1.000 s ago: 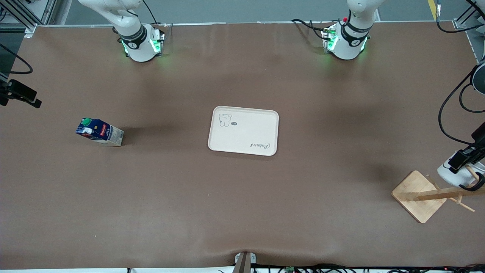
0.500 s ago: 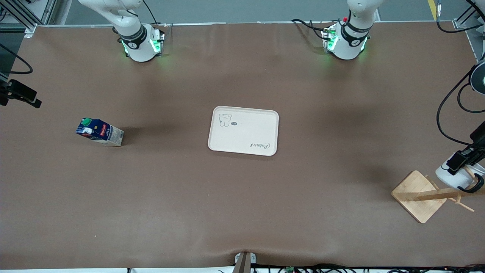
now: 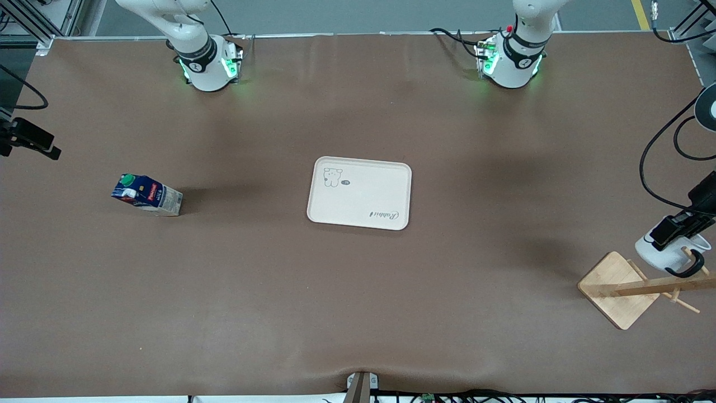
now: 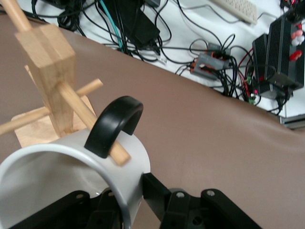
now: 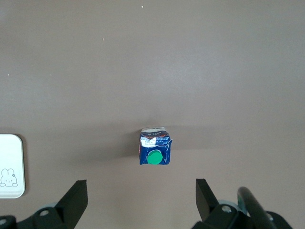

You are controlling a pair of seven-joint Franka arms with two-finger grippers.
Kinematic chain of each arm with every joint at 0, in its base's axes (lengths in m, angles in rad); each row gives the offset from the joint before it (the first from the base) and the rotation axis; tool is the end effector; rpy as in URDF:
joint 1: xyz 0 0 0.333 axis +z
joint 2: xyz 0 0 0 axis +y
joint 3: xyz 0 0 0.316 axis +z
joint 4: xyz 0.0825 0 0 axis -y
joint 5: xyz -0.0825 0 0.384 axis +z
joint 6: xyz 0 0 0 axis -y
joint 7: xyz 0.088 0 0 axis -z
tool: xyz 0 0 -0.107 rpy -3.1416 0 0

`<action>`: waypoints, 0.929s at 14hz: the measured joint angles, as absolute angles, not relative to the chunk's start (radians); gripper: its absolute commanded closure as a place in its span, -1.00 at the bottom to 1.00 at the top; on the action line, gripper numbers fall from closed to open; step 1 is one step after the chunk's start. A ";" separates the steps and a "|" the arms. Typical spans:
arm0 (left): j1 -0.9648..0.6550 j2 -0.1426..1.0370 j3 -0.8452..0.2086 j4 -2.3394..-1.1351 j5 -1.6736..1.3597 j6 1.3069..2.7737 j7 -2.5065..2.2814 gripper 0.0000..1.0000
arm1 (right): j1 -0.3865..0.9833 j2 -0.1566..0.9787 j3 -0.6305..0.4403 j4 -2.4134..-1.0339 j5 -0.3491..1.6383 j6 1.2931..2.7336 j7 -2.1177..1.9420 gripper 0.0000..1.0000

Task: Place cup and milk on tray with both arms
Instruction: 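Lift the mug off the stand while the right gripper reaches the milk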

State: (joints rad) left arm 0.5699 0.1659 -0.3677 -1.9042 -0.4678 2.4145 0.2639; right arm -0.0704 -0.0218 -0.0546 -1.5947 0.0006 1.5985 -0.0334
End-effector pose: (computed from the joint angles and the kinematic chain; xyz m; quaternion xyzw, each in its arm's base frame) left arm 0.6137 0.1338 0.4559 0.9555 0.1210 0.2121 0.1657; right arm 0.5462 -0.0689 0.6277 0.9989 -0.0458 0.0128 0.0001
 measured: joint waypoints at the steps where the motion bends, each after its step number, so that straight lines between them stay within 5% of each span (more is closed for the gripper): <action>1: 0.570 0.158 -0.369 -1.895 -0.453 2.375 0.246 1.00 | -0.070 -0.020 -0.055 -1.593 0.001 1.601 -0.033 -1.00; 13: 0.564 0.107 -0.416 -1.833 -0.332 2.191 0.156 1.00 | -0.075 0.078 -0.058 -1.582 0.001 1.739 -0.033 -1.00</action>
